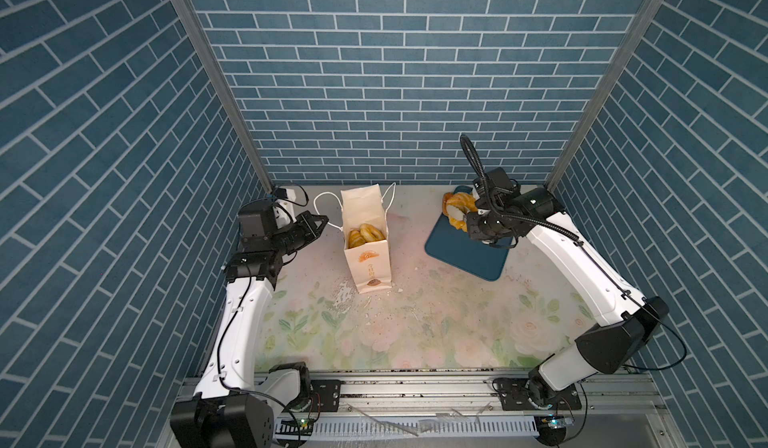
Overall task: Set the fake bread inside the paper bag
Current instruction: 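Lift the glazed croissant ring in the tongs off the tray, then carry the croissant ring over the paper bag and lower it inside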
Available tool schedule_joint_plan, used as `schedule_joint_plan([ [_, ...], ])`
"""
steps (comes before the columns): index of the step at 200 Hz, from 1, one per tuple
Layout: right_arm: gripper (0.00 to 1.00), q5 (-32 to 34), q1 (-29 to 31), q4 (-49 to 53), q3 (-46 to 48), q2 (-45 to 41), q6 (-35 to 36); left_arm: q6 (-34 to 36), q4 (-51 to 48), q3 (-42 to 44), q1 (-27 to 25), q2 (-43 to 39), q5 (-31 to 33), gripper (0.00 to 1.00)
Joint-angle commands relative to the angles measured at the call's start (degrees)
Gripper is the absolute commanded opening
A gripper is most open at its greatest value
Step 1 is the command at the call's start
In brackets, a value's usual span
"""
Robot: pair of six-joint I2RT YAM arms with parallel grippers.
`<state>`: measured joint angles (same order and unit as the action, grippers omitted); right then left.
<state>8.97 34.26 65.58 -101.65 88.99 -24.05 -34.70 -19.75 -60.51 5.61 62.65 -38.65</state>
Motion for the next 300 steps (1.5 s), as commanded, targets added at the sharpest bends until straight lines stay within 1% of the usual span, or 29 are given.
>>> schedule_joint_plan([
  [1,0.14,2.4,1.2,-1.6,-3.1,-3.8,3.7,0.8,0.1,-1.4,0.2,-0.1,-0.6,0.09],
  [38,0.14,3.3,4.4,-4.7,-5.6,-5.9,8.2,0.7,0.1,-1.5,0.2,0.0,-0.6,0.08],
  [59,0.14,4.4,7.8,-6.6,-7.9,-6.0,12.0,0.7,0.1,-1.5,0.2,0.0,-0.5,0.09],
  [89,0.14,5.9,11.6,-9.7,-12.0,-4.9,16.5,0.7,0.0,-1.5,0.2,0.0,-0.5,0.09],
  [116,0.14,5.5,14.1,-12.1,-16.6,-3.1,20.4,0.7,-0.1,-1.5,0.2,0.0,-0.4,0.09],
  [139,0.14,4.0,16.4,-13.6,-21.5,-0.8,23.8,0.6,-0.1,-1.7,0.2,0.1,-0.3,0.09],
  [167,0.14,-0.8,19.0,-14.1,-27.6,2.9,26.8,0.7,-0.3,-1.9,0.2,0.0,-0.2,0.09],
  [188,0.14,-4.2,21.2,-12.8,-32.1,6.5,28.5,0.7,-0.4,-2.1,0.2,0.0,0.0,0.09],
  [214,0.14,-5.7,23.3,-9.8,-36.6,10.7,29.6,0.8,-0.6,-2.2,0.2,-0.2,0.1,0.09],
  [231,0.14,-7.5,23.8,-9.7,-35.6,11.3,28.8,0.9,-0.8,-2.2,0.2,-0.3,0.3,0.09],
  [243,0.14,-8.6,24.0,-10.8,-33.1,10.7,27.5,1.0,-1.0,-2.1,0.2,-0.6,0.5,0.09],
  [300,0.14,-11.7,24.2,-18.3,-16.6,5.2,20.6,1.0,-1.2,-1.3,0.2,-1.7,1.2,0.08],
])
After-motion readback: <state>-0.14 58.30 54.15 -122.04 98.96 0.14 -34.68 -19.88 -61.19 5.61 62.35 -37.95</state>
